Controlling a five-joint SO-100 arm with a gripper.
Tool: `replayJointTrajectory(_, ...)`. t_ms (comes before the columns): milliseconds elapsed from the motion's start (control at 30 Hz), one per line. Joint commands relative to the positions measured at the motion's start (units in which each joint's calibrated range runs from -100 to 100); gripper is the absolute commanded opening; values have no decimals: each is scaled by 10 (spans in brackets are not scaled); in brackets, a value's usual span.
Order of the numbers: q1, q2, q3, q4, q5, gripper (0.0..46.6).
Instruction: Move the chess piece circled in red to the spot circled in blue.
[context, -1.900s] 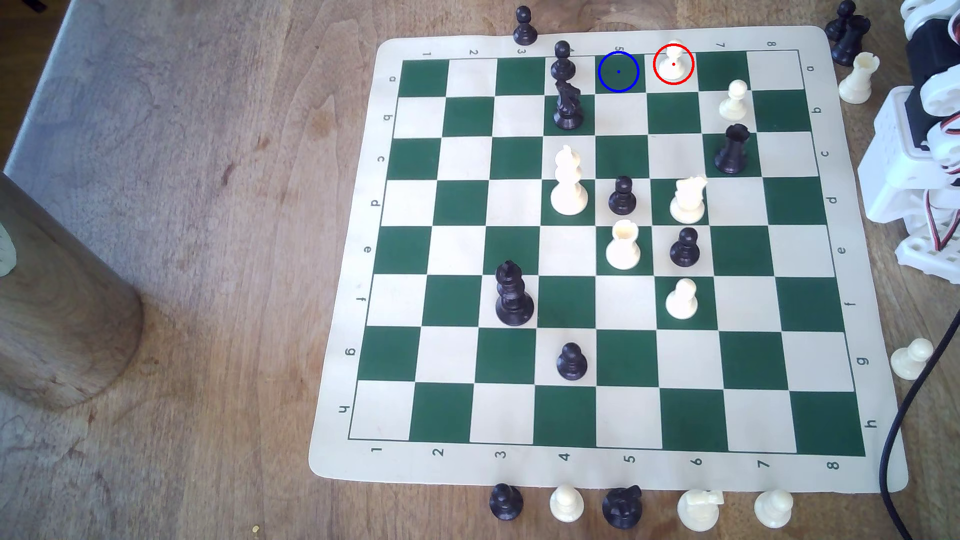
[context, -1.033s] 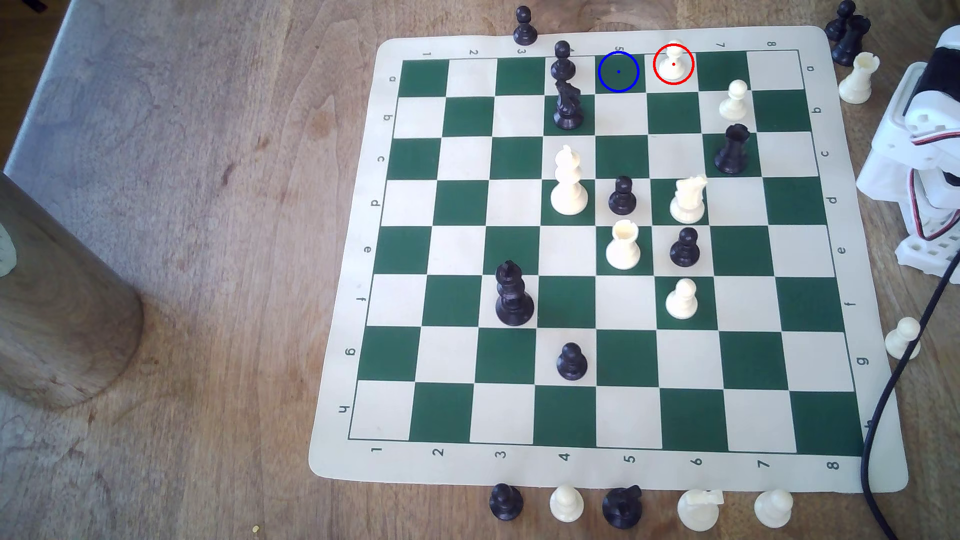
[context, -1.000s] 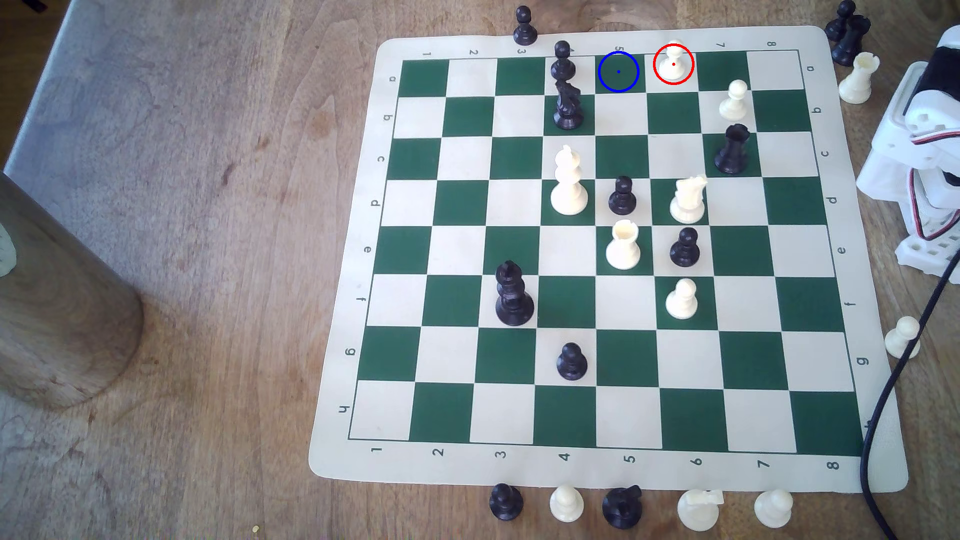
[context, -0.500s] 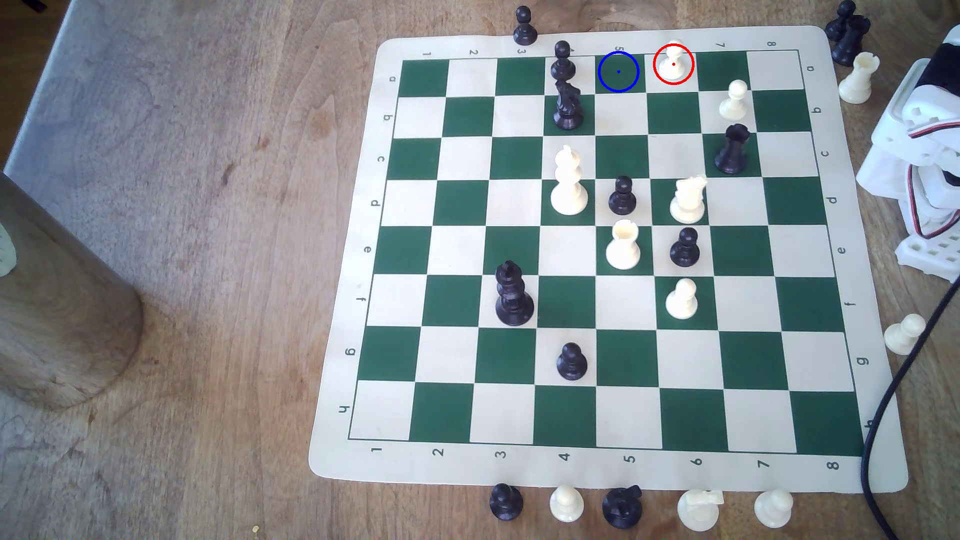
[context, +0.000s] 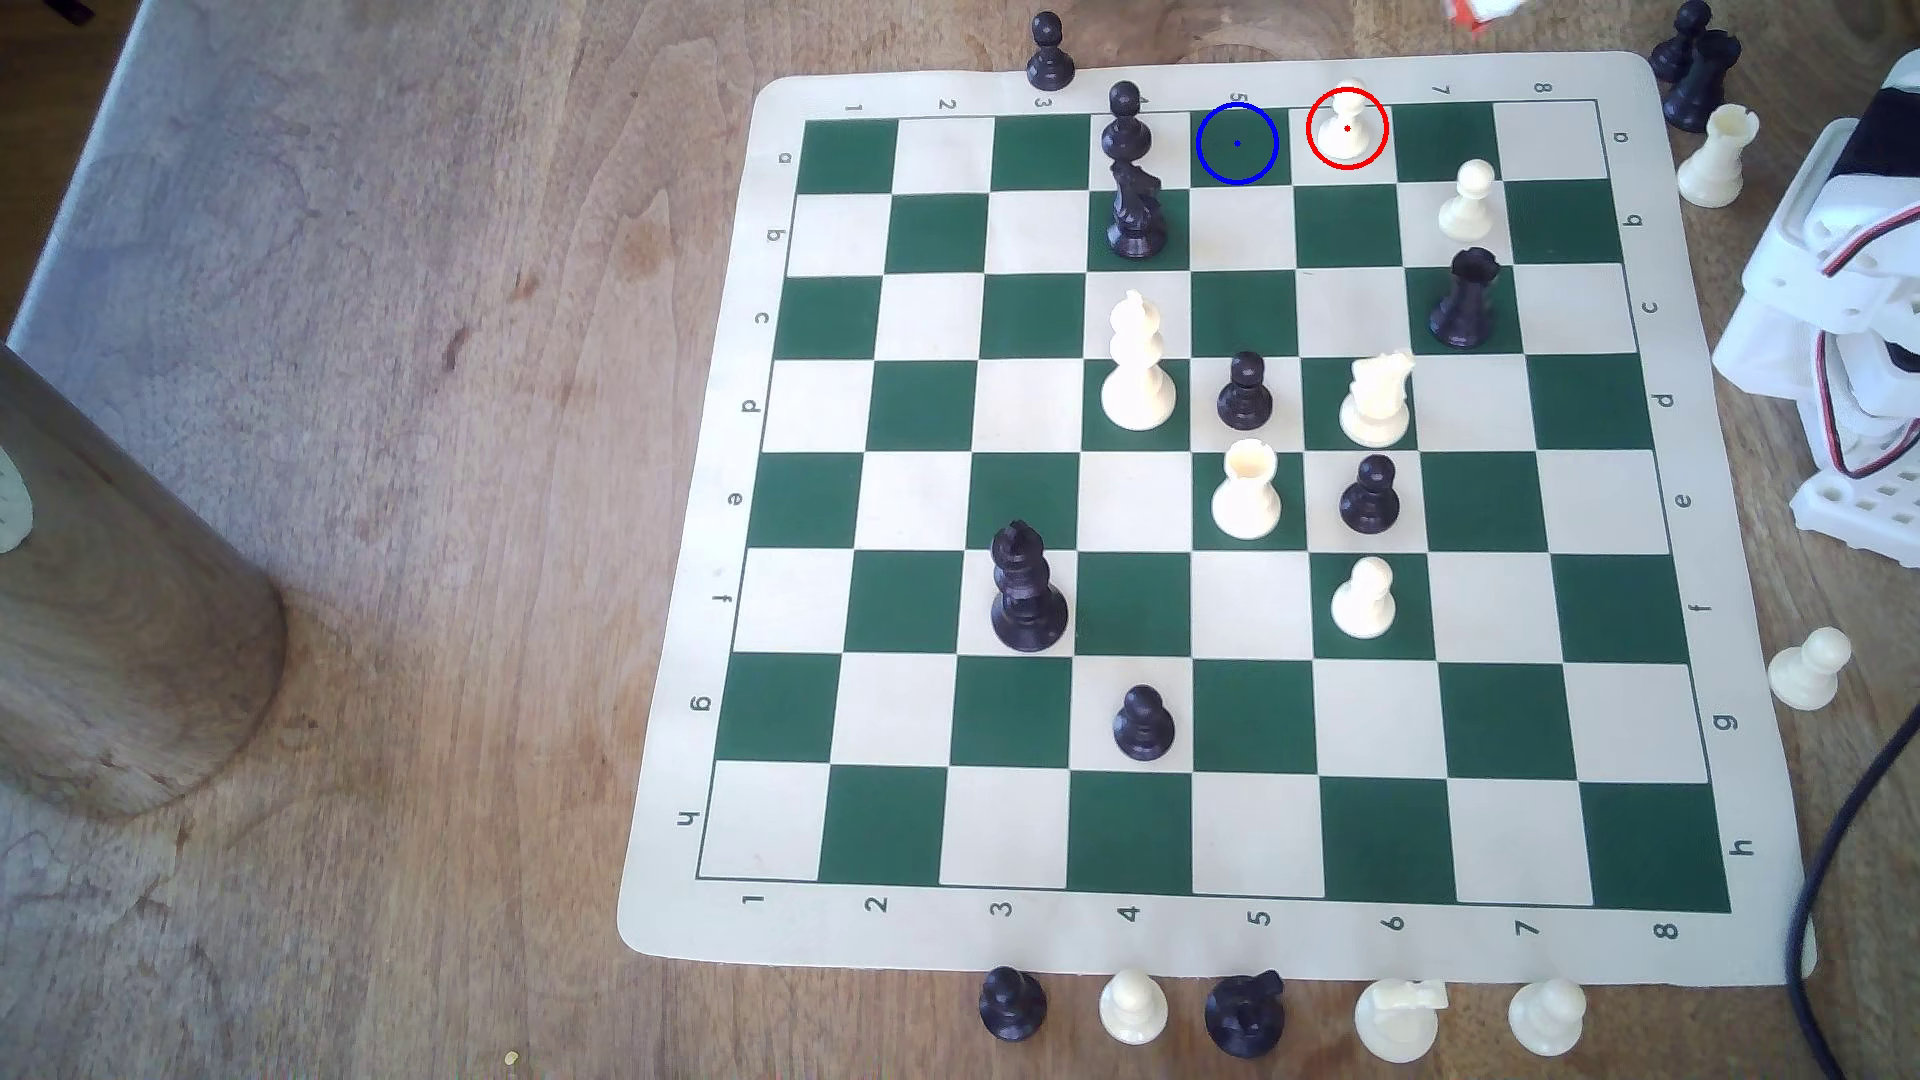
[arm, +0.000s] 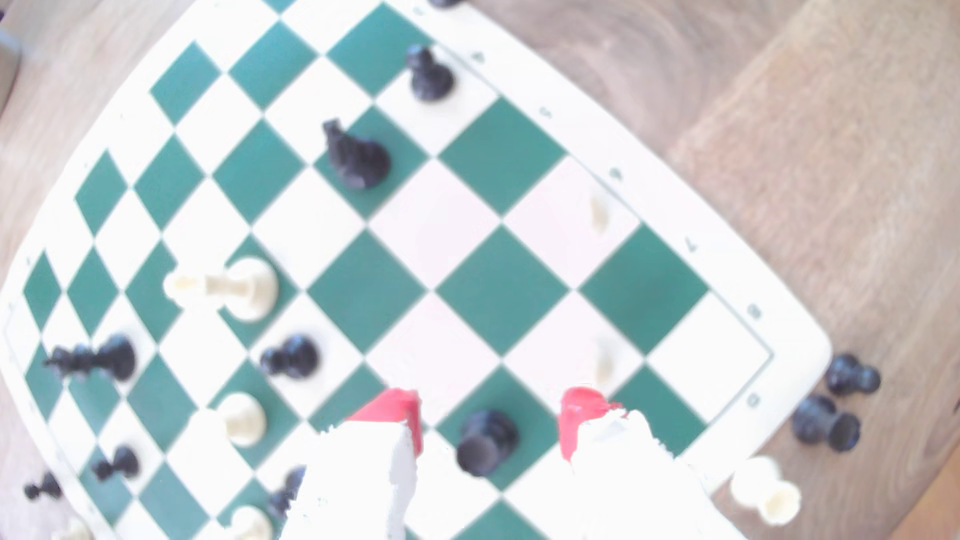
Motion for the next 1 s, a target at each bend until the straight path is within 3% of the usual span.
replayJointTrajectory(0, -3, 86, -57, -37, -6, 138)
replayJointTrajectory(567, 69, 317, -55, -184, 31, 144)
replayJointTrajectory(967, 70, 388, -84, -221, 32, 147)
